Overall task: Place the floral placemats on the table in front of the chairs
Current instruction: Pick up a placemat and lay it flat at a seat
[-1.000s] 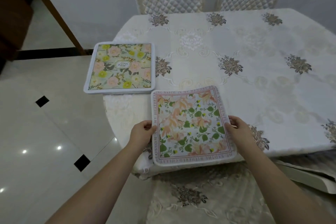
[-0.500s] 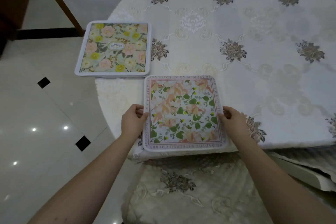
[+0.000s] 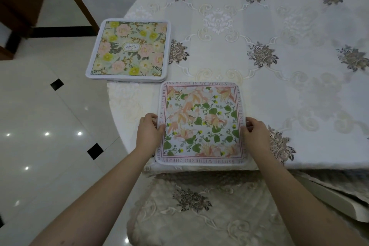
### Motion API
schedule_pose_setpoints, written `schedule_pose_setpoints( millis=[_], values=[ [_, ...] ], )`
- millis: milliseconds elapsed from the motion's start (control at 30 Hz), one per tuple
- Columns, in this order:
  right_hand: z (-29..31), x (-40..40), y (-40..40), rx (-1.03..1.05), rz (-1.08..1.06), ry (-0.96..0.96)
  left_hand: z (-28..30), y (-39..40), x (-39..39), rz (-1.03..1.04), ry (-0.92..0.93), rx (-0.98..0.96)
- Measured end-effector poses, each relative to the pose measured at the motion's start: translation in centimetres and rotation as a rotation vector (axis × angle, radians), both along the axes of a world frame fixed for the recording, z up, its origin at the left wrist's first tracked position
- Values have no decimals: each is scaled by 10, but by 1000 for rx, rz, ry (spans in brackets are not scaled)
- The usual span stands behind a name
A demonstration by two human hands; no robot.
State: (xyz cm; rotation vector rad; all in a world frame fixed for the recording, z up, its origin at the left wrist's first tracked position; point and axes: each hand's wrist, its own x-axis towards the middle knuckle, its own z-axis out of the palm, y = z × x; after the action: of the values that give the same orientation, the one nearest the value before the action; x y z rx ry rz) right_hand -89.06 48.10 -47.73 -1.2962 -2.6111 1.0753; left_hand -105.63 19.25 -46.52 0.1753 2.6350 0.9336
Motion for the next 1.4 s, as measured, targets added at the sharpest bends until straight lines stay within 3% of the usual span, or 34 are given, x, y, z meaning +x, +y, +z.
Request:
schedule_pose_setpoints(
  millis=[333,433,567,733,867,1200,1400],
  values=[
    [6,-13,0,13,-70,17,-5,0,-9,-25,-9,-44],
    [20,-27,-10,153,-84,-1,-1,10,-8,-61,237,-174],
    [24,-71,-33,244,166,103,-5,45,-12,-314,440,-106],
    [-6,-127,-53,302,533,6,-21,98,-29,-597,355,-233],
    [-25,-129,-44,441,643,-69,-38,96,-36,-668,393,-312],
    [-22,-88,28,432,461,-184,-40,76,-47,-591,370,-336],
    [-15,-78,18,405,343,-208,-35,53,-54,-457,375,-431]
  ],
)
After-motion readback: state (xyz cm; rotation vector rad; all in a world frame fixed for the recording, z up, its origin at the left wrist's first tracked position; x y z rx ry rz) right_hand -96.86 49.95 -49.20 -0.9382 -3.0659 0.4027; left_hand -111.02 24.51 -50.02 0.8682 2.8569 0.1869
